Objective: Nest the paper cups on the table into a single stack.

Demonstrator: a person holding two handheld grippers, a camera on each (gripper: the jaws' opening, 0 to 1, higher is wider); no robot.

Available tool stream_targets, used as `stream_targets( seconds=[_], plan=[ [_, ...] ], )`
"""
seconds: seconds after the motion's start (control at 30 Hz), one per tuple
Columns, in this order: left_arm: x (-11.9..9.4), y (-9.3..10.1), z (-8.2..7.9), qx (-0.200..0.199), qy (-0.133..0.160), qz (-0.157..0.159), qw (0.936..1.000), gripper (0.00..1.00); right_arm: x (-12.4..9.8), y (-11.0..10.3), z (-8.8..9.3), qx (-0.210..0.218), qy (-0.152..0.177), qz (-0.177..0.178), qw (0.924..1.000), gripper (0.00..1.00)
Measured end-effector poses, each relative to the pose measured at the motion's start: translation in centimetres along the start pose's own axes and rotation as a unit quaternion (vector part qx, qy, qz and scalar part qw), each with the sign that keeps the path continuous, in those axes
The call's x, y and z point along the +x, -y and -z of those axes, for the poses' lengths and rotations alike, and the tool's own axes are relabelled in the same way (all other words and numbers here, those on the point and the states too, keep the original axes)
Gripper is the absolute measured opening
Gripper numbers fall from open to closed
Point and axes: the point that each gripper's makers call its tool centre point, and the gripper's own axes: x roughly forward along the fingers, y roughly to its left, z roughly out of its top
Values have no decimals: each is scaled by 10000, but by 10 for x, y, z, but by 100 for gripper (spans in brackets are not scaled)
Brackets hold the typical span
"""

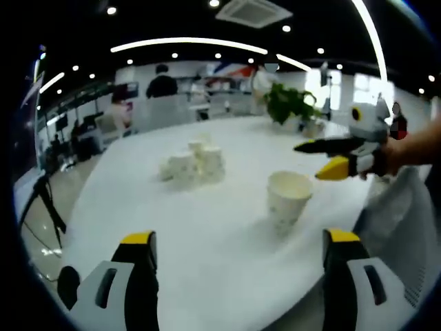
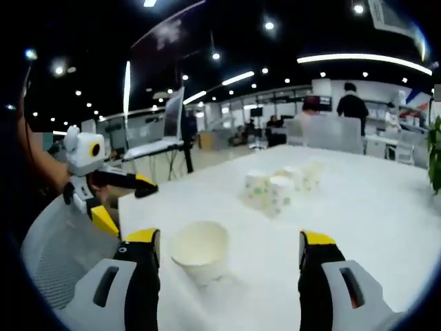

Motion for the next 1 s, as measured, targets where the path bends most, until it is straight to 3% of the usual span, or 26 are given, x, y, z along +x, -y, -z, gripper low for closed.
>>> stream_targets(
  seconds=[0.17, 0.3, 0.37, 0.43, 0.63, 0.77, 0.9, 1.0],
  plan=[
    [1, 8, -1, 58, 30, 180, 9998, 99, -25, 21, 1, 104, 100, 262, 9996, 80],
    [-2, 18, -4, 36, 174, 529, 9984, 99, -37, 18, -1, 66, 196, 274, 9994, 84],
    [-2, 19, -6, -158, 240, 629, 9976, 99, -42, 16, -5, 8, 293, 312, 9991, 90],
    [-3, 18, -7, -246, 270, 656, 9972, 99, -45, 17, -7, -36, 385, 415, 9984, 98],
    [-7, 18, -16, -97, 561, 654, 9962, 99, -54, 25, -10, -123, 407, 638, 9971, 100],
    [-6, 13, -15, -96, 550, 582, 9967, 99, -59, 32, -13, -229, 500, 799, 9953, 100],
    [1, -1, -6, -93, 417, 485, 9979, 99, -60, 34, -5, -70, 404, 912, 9950, 100],
    [8, -8, -2, -96, 394, 469, 9981, 98, -60, 31, -8, -289, 487, 899, 9943, 100]
  ],
)
